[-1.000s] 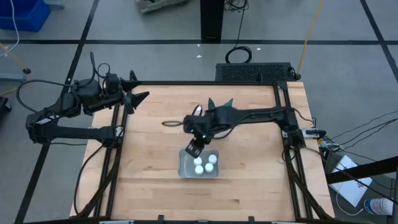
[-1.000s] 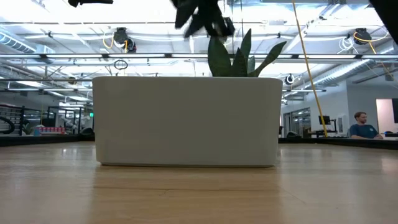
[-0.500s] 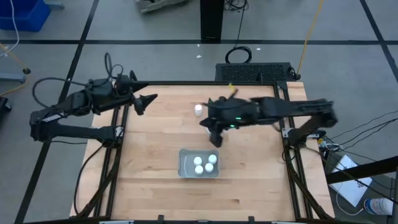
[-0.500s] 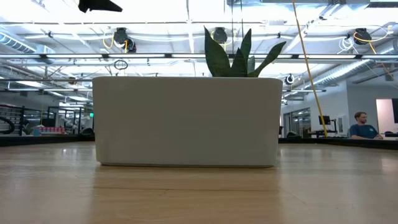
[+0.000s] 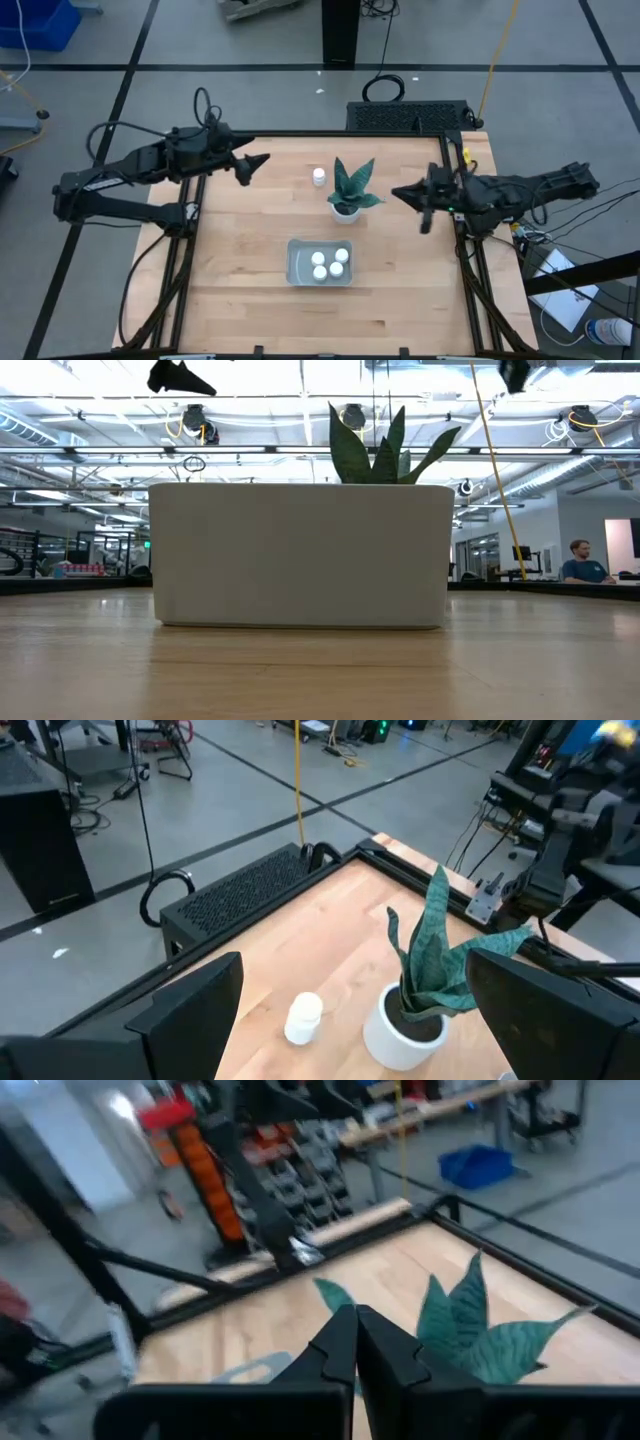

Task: Pick and place pill bottles into a basket
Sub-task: Put the white pill bottle into the white bin

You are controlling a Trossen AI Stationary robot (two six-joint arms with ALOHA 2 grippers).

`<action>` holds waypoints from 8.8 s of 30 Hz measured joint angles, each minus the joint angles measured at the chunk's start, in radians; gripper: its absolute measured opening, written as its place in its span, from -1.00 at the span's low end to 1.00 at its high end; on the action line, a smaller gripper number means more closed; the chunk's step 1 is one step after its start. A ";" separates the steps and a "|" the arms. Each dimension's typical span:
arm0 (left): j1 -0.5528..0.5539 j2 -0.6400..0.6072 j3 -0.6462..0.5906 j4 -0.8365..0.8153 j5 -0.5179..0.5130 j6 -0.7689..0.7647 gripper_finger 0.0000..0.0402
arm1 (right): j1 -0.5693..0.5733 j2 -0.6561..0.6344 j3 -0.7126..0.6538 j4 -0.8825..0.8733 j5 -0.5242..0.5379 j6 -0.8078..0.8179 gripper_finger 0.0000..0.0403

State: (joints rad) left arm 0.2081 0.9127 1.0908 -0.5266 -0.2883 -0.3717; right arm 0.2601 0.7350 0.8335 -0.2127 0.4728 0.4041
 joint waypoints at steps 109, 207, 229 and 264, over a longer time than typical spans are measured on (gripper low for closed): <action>0.200 1.044 0.359 -0.047 0.315 0.157 0.73 | 0.023 -0.712 -0.772 0.418 0.024 -0.076 -0.98; -0.482 0.312 0.359 -0.377 0.455 -0.384 -0.18 | 0.023 -0.712 -0.771 0.418 0.024 -0.076 -0.98; -0.501 0.750 0.359 -0.442 0.269 -0.027 -0.18 | 0.023 -0.712 -0.770 0.418 0.024 -0.076 -0.98; -0.477 1.000 0.357 -0.407 0.293 -0.049 -0.14 | 0.023 -0.712 -0.770 0.418 0.024 -0.077 -0.98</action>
State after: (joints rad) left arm -0.2685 1.9123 1.4483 -0.9337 0.0045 -0.4205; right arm 0.2832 0.0227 0.0631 0.2058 0.4966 0.3276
